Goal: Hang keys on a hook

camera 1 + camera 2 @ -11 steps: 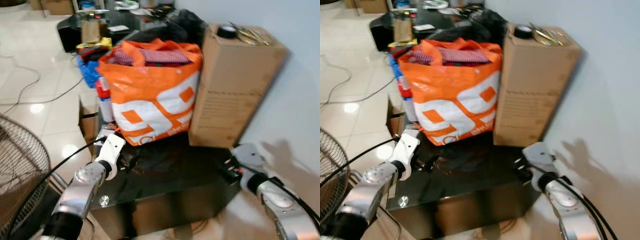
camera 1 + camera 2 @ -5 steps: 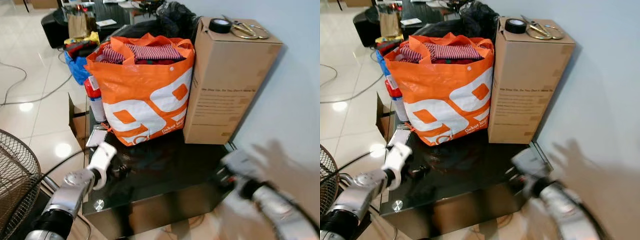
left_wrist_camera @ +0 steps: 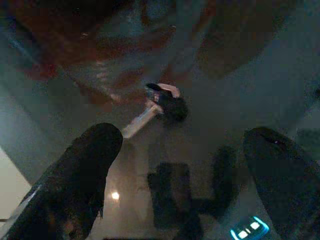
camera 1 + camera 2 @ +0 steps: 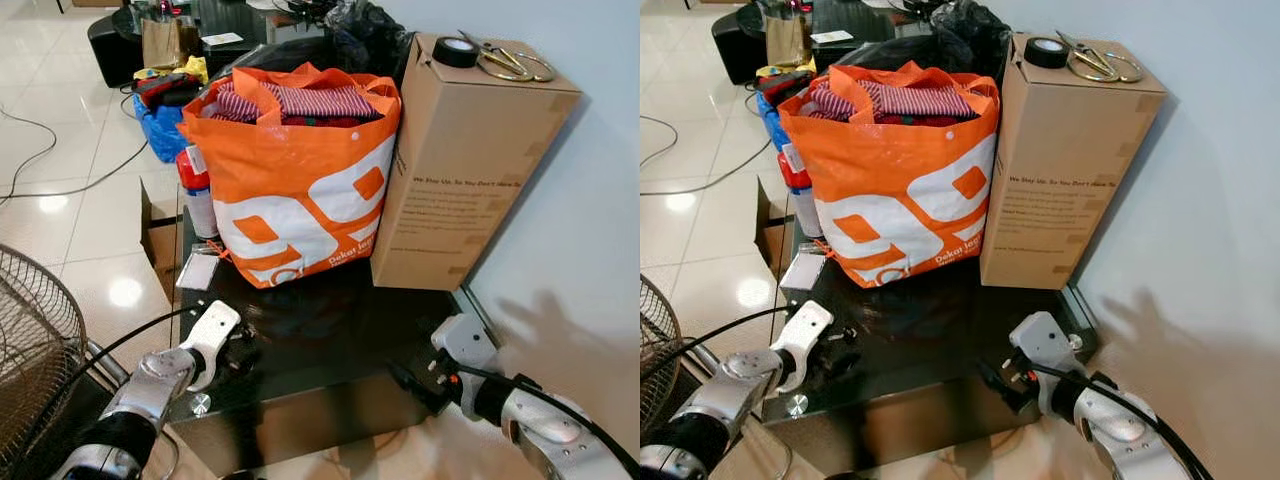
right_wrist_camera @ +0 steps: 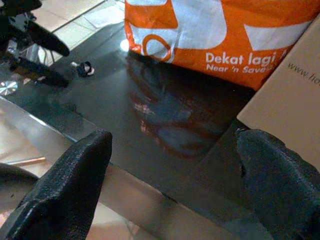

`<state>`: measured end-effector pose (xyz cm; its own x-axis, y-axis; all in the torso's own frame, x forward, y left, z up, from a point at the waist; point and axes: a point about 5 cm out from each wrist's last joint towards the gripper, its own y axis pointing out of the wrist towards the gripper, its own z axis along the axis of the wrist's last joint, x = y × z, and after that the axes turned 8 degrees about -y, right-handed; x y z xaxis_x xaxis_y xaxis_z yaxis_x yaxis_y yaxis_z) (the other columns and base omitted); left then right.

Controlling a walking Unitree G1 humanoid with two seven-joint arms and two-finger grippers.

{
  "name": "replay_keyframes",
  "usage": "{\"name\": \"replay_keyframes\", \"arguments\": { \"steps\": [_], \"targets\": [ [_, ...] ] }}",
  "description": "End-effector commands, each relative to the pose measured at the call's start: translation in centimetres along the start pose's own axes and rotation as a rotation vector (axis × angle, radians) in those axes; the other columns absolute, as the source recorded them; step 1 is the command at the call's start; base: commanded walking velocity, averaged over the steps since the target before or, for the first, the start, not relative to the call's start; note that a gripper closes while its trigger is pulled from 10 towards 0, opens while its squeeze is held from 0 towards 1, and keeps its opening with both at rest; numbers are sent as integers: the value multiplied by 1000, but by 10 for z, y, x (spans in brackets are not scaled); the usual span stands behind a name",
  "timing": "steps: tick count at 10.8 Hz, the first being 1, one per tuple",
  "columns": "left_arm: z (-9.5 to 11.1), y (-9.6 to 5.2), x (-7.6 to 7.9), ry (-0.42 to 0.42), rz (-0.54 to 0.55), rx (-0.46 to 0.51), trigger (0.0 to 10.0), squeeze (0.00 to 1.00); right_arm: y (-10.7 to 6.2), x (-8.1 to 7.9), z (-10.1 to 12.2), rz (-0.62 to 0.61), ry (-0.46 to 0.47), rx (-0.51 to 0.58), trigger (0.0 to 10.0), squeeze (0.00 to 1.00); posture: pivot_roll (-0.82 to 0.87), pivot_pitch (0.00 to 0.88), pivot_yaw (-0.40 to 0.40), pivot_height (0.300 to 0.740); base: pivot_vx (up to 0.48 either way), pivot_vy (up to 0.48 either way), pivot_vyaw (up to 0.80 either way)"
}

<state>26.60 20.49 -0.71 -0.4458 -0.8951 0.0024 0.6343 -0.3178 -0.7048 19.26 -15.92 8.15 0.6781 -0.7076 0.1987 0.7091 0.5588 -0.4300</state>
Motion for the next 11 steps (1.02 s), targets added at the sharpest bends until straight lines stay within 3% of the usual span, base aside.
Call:
{"name": "replay_keyframes", "arguments": {
  "steps": [1, 3, 8, 10, 11],
  "targets": [
    [6, 3, 1, 32, 14, 31, 10000, 0, -2, -1, 3, -2, 2, 4, 10000, 0, -142, 0, -51, 740, 0, 0, 0],
    [6, 4, 2, 98, 74, 95, 10000, 0, -5, 0, 6, -44, 15, 15, 10000, 0, -158, 0, -56, 740, 0, 0, 0],
    [-5, 6, 6, 159, 113, 106, 10000, 0, -9, -6, 11, -106, 54, 37, 10000, 0, -154, 0, -82, 740, 0, 0, 0],
    [-13, 3, 1, 186, 177, 99, 10000, 0, -13, -11, 13, -106, 59, 42, 10000, 0, -166, 24, -92, 740, 0, 0, 0],
    [-15, 0, -5, 148, 206, 116, 10000, 0, -18, -9, 15, -118, 53, 42, 10000, 0, -194, 48, -106, 740, 0, 0, 0]
  ]
}}
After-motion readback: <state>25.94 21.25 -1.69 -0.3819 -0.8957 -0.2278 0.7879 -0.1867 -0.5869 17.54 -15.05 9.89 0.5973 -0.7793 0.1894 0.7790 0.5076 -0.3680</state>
